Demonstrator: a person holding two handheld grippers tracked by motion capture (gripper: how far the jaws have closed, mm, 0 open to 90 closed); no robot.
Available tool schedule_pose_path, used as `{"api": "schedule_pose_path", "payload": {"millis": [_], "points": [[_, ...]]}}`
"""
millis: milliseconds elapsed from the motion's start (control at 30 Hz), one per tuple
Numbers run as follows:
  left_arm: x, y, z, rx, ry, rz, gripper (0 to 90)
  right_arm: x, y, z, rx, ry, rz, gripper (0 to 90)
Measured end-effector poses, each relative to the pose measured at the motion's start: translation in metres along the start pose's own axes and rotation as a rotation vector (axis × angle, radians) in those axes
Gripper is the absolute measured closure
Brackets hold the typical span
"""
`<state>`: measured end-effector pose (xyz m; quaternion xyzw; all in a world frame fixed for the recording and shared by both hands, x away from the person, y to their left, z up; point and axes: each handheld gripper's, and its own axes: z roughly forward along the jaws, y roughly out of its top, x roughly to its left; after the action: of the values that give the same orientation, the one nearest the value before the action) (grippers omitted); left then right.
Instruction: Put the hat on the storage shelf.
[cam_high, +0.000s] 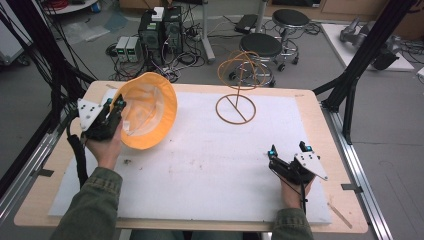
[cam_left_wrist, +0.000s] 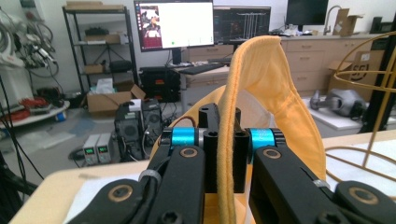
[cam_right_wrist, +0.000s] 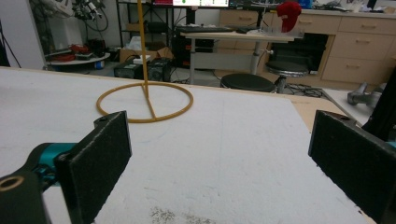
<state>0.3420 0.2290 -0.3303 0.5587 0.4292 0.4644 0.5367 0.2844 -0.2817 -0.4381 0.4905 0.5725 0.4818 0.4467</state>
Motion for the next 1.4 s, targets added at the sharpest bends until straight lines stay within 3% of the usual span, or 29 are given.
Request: {"api": "schedule_pose_path", "payload": {"millis": [200,300,567,1100,1267,1400], "points": [[-0.016,0.012,0.027,0.005,-0.006,0.041,88.0,0.000,0.001,-0.003,-0.008,0.010,0.006,4.7],[-0.021,0.016,0.038,0.014,-0.005,0.036,88.0,-0.001,0.001,-0.003,-0.013,0.017,0.011,4.7],[-0.037,0.033,0.067,0.001,0.005,0.073,88.0,-0.002,0.001,-0.002,-0.018,0.023,0.013,4.7],[-0.054,0.049,0.132,-0.013,0.013,0.043,88.0,-0.006,0.000,0.001,-0.016,0.017,0.041,4.7],[-0.063,0.057,0.149,-0.020,0.001,0.015,87.9,-0.007,0.000,0.001,-0.017,0.018,0.048,4.7],[-0.073,0.063,0.160,-0.008,0.003,0.042,87.9,-0.008,0.000,0.001,-0.020,0.011,0.046,4.7]]}}
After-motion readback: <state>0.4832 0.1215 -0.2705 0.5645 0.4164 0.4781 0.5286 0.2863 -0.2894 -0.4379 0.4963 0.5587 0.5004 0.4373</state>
